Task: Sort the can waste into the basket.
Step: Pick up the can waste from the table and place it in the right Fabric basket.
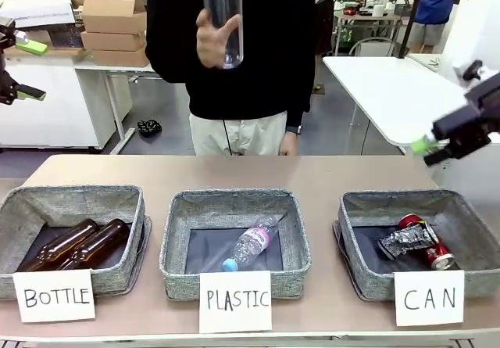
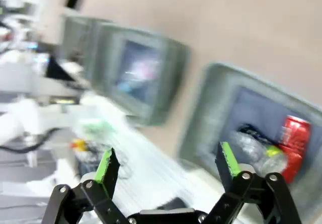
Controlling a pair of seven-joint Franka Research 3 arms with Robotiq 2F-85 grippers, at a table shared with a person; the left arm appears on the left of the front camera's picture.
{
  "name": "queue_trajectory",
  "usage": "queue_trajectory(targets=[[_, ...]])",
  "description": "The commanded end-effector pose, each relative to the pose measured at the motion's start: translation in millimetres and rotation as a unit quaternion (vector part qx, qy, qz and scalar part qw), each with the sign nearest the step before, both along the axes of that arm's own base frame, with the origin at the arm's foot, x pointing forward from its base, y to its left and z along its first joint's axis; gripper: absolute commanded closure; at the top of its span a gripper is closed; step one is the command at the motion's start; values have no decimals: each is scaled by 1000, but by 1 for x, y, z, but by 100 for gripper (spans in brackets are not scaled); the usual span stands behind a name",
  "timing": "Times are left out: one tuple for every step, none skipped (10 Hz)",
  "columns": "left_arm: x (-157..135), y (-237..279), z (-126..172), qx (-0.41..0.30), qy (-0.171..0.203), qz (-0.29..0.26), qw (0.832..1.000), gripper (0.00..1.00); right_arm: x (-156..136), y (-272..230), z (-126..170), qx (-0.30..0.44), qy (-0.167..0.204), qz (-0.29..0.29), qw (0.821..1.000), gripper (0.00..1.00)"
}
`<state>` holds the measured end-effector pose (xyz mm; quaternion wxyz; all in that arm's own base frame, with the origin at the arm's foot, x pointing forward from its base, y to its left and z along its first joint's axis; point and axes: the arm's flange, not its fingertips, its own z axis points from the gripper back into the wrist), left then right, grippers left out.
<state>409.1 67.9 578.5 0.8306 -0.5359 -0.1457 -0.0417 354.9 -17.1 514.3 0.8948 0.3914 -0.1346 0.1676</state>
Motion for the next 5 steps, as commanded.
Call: queue_trajectory(targets=[[-3,0,2,2,3,-1,1000,2,33,2,16,358,148,24,922,0],[-3,0,2,2,3,-1,1000,2,47,3,19,423,178,34,888,0],[-3,0,2,2,3,-1,1000,2,56,7,19,436,186,5,880,0],[-3,0,2,2,3,-1,1000,2,66,20,17,398,190,-98,892,0],[-3,0,2,2,3,-1,1000,2,34,15,27,233,73,43,969,0]])
